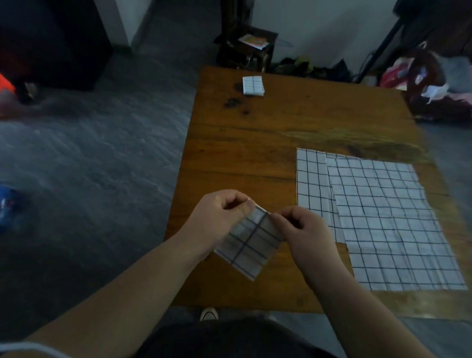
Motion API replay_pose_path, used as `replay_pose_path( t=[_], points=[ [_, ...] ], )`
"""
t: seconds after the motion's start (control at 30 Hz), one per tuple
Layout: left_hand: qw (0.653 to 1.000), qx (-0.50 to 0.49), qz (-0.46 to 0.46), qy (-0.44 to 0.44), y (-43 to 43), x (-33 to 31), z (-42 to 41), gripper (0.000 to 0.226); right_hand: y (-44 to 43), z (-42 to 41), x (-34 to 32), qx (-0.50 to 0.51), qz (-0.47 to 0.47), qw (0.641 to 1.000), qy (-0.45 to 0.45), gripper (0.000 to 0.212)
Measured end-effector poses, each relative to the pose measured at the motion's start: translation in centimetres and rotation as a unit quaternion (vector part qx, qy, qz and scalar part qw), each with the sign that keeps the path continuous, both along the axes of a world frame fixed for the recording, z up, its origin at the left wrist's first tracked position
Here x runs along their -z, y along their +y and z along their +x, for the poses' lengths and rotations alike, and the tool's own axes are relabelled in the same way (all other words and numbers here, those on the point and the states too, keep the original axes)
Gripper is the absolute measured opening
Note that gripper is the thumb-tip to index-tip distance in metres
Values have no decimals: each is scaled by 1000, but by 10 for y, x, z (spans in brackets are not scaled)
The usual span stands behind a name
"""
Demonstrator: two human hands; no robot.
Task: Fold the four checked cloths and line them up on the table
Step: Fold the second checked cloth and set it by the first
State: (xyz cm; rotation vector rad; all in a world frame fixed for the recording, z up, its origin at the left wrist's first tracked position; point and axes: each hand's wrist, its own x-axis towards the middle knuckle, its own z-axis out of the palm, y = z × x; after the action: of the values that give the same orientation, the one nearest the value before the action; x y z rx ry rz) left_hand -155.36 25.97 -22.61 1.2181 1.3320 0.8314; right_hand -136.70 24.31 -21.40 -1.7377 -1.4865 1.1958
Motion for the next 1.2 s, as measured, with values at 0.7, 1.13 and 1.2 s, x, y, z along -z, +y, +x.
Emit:
replay_pose_path(
  t=[0.7, 1.13, 1.2],
  points=[
    [986, -70, 44, 143, -37, -63, 142, 5, -12, 141, -37, -39, 93, 993, 56, 7],
    [984, -150, 49, 87, -56, -59, 202, 8, -31, 214, -37, -36, 83, 993, 78, 10],
    [987, -141, 46, 59, -58, -61, 201, 10, -34, 220, -37, -25, 66, 990, 120, 10]
  ],
)
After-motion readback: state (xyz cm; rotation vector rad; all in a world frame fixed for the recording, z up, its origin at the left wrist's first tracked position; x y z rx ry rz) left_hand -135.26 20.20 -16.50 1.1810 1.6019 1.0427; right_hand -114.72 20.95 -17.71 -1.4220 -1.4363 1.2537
